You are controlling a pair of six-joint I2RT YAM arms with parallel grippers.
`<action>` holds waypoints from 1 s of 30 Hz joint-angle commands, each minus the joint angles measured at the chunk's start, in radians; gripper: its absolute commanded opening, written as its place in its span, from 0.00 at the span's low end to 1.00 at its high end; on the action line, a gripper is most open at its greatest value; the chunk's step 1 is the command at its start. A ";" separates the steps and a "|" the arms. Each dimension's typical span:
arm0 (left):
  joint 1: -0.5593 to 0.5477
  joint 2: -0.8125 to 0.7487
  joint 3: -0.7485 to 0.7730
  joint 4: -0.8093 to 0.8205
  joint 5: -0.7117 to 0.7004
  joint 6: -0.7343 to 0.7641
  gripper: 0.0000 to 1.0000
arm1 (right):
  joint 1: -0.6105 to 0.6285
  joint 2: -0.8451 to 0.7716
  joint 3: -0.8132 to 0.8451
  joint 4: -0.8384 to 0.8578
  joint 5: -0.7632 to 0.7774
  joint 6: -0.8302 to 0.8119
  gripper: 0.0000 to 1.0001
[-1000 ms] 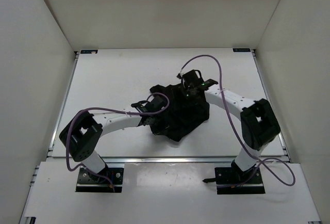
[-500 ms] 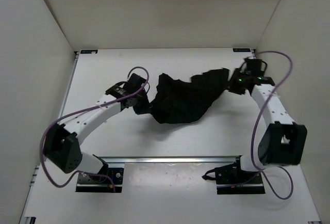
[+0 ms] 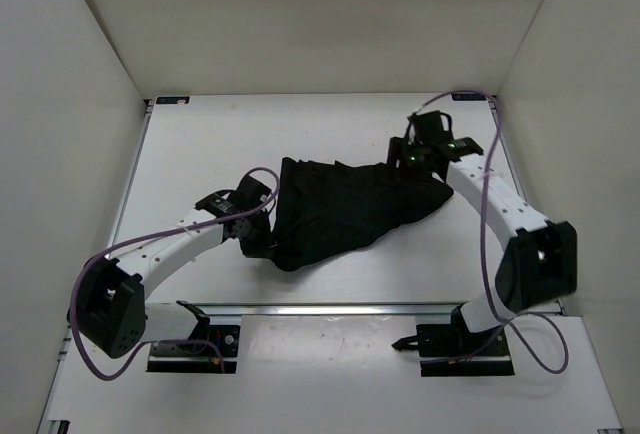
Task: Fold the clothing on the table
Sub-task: Flatten the skirt out
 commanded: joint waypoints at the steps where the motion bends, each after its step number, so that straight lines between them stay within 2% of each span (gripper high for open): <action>1: 0.016 -0.054 -0.037 0.026 0.031 0.021 0.00 | 0.082 0.167 0.145 0.088 -0.027 -0.022 0.56; 6: 0.008 -0.064 -0.110 0.055 0.049 0.003 0.00 | 0.209 0.414 0.401 0.047 0.016 -0.080 0.56; 10: 0.011 -0.067 -0.136 0.071 0.068 0.007 0.00 | 0.260 0.589 0.590 -0.006 0.043 -0.133 0.57; 14: 0.028 -0.062 -0.136 0.062 0.065 0.018 0.00 | 0.287 0.698 0.735 -0.085 0.069 -0.147 0.49; 17: 0.043 -0.064 -0.141 0.060 0.074 0.024 0.00 | 0.319 0.736 0.768 -0.112 0.077 -0.151 0.43; 20: 0.048 -0.061 -0.156 0.071 0.077 0.024 0.00 | 0.341 0.753 0.771 -0.120 0.094 -0.146 0.44; 25: 0.051 -0.070 -0.167 0.072 0.080 0.022 0.00 | 0.353 0.839 0.815 -0.206 0.236 -0.117 0.43; 27: 0.055 -0.076 -0.167 0.072 0.079 0.019 0.00 | 0.355 0.845 0.809 -0.209 0.250 -0.122 0.35; 30: 0.063 -0.076 -0.182 0.069 0.075 0.024 0.00 | 0.352 0.858 0.792 -0.192 0.257 -0.124 0.33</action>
